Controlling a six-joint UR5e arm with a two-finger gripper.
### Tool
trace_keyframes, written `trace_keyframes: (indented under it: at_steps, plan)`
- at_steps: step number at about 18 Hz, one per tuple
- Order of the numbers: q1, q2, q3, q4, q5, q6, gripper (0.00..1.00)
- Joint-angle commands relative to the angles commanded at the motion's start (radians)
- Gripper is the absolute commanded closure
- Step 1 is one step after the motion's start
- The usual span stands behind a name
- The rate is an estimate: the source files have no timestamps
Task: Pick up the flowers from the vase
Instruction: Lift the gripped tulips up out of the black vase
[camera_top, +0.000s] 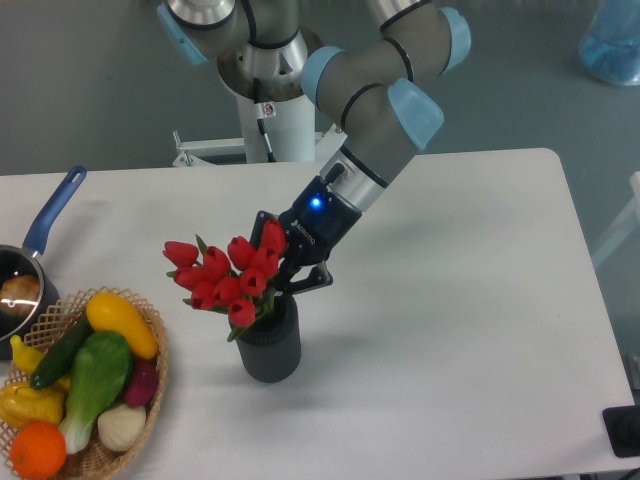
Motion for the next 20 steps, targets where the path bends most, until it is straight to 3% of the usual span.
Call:
trace_keyframes:
  at_steps: [14, 20]
  plan:
    - [-0.006, 0.067, 0.043, -0.002, -0.071, -0.141, 0.74]
    - [-0.002, 0.127, 0.052, -0.002, -0.074, -0.241, 0.74]
